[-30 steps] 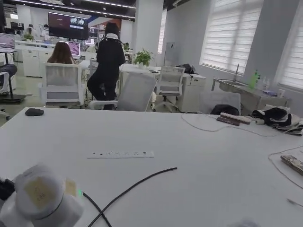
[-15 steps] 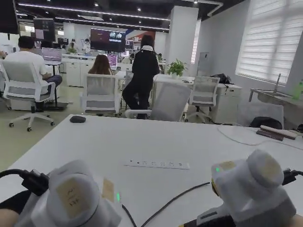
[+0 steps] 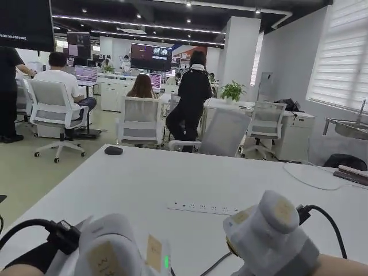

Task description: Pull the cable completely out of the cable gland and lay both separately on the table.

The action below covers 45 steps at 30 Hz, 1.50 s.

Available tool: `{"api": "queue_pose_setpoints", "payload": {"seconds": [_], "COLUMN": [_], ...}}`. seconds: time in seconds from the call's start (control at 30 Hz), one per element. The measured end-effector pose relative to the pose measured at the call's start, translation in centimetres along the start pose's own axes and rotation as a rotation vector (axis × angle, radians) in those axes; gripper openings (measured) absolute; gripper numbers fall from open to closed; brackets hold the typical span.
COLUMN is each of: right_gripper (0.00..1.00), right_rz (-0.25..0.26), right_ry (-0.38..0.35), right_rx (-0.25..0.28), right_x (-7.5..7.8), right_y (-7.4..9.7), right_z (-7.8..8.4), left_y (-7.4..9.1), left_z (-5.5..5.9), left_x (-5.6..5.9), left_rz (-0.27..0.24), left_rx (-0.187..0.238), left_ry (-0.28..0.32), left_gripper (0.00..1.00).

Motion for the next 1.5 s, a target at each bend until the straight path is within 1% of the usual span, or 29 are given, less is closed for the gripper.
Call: {"api": "queue_pose_setpoints", "payload": {"seconds": [0.07,0.1,0.17,0.2,0.23,0.33,0.4,0.43,0.53,0.57,0.6,0.63,0.7,0.73,0.8,0.87,0.9,0.93,0.97,1.07,1.1,1.13,1.23,1.3,1.33,1.37,1.4,1.47,1.5], "right_gripper": [0.21,0.21,0.17,0.15,0.13,0.13,0.13,0.12,0.12,0.12,0.12,0.12,0.12,0.12,0.11,0.11,0.11,0.11,0.11,0.11,0.11,0.11,0.11,0.11,0.11,0.11,0.11,0.11,0.11], "right_rz": [-0.009,-0.012,-0.022,-0.027,-0.019,-0.007,0.002,0.019,0.038,0.05,0.069,0.077,0.093,0.096,0.121,0.129,0.139,0.15,0.158,0.174,0.188,0.196,0.232,0.262,0.279,0.285,0.303,0.326,0.343], "right_ry": [0.012,0.013,0.017,0.019,0.023,0.028,0.036,0.054,0.1,0.11,0.121,0.138,0.162,0.17,0.184,0.197,0.216,0.239,0.247,0.268,0.283,0.297,0.336,0.382,0.42,0.429,0.466,0.499,0.541], "right_rx": [-0.014,-0.017,-0.016,-0.016,-0.026,-0.042,-0.058,-0.072,-0.102,-0.11,-0.122,-0.133,-0.149,-0.152,-0.155,-0.167,-0.185,-0.198,-0.207,-0.21,-0.215,-0.217,-0.235,-0.259,-0.277,-0.282,-0.3,-0.317,-0.331], "right_x": [-0.3,-0.4,-0.6,-0.7,-0.7,-0.8,-1.0,-1.0,-1.1,-1.0,-1.0,-1.0,-1.1,-1.2,-1.1,-1.1,-1.2,-1.1,-1.2,-1.4,-1.4,-1.4,-1.6,-1.7,-1.8,-1.9,-2.0,-2.2,-2.2], "right_y": [-0.1,-0.2,-0.2,-0.2,-0.3,-0.4,-0.6,-0.7,-0.8,-0.8,-0.8,-0.9,-0.9,-0.9,-0.9,-1.0,-1.0,-1.0,-1.0,-1.0,-0.9,-0.9,-0.8,-0.7,-0.7,-0.7,-0.6,-0.6,-0.5], "right_z": [0.0,-0.1,-0.2,-0.2,0.0,0.1,0.1,0.1,0.1,0.1,0.1,0.1,0.1,0.1,0.0,0.0,0.1,0.1,0.1,0.0,0.0,0.0,-0.1,-0.1,-0.2,-0.2,-0.2,-0.3,-0.3], "left_y": [-0.1,-0.2,-0.3,-0.3,-0.4,-0.6,-0.6,-0.7,-0.8,-0.8,-0.8,-0.8,-0.8,-0.9,-0.9,-1.1,-1.2,-1.3,-1.3,-1.3,-1.3,-1.3,-1.4,-1.3,-1.3,-1.4,-1.4,-1.5,-1.4], "left_z": [-0.1,-0.2,-0.3,-0.4,-0.4,-0.4,-0.3,-0.3,-0.1,-0.1,-0.1,-0.1,0.0,0.1,0.1,0.2,0.3,0.3,0.4,0.6,0.6,0.7,0.7,0.7,0.7,0.7,0.7,0.9,0.9], "left_x": [0.1,0.2,0.2,0.3,0.5,0.5,0.5,0.4,0.2,0.0,-0.2,-0.3,-0.6,-0.5,-0.5,-0.5,-0.6,-0.7,-0.8,-1.0,-1.0,-1.1,-1.3,-1.3,-1.4,-1.5,-1.5,-1.6,-1.8], "left_rz": [0.003,0.004,0.004,0.01,0.011,0.008,0.016,0.018,0.05,0.054,0.056,0.067,0.082,0.087,0.077,0.077,0.082,0.084,0.091,0.111,0.118,0.124,0.146,0.17,0.182,0.191,0.201,0.227,0.237], "left_rx": [0.0,0.004,0.008,0.005,0.004,-0.005,-0.008,-0.008,0.008,0.023,0.03,0.044,0.053,0.05,0.047,0.045,0.044,0.054,0.059,0.068,0.075,0.076,0.101,0.117,0.125,0.133,0.141,0.157,0.171], "left_ry": [-0.013,-0.033,-0.051,-0.07,-0.075,-0.083,-0.076,-0.07,0.004,0.034,0.047,0.086,0.098,0.104,0.109,0.137,0.146,0.175,0.19,0.209,0.238,0.249,0.294,0.347,0.367,0.382,0.409,0.449,0.466], "left_gripper": [0.17,0.17,0.17,0.17,0.17,0.17,0.17,0.17,0.17,0.17,0.16,0.16,0.16,0.16,0.16,0.16,0.16,0.16,0.16,0.16,0.16,0.16,0.16,0.16,0.15,0.15,0.15,0.15,0.15]}}
Point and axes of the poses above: the centre of the closed fingertips' face, and the gripper's own axes: y roughly backward along the fingers, x roughly to its right, z roughly out of its underside, the point moved 7 cm from there along y, roughly backward along the fingers, and after that the axes turned 11 degrees about y, right-handed, at the moved point
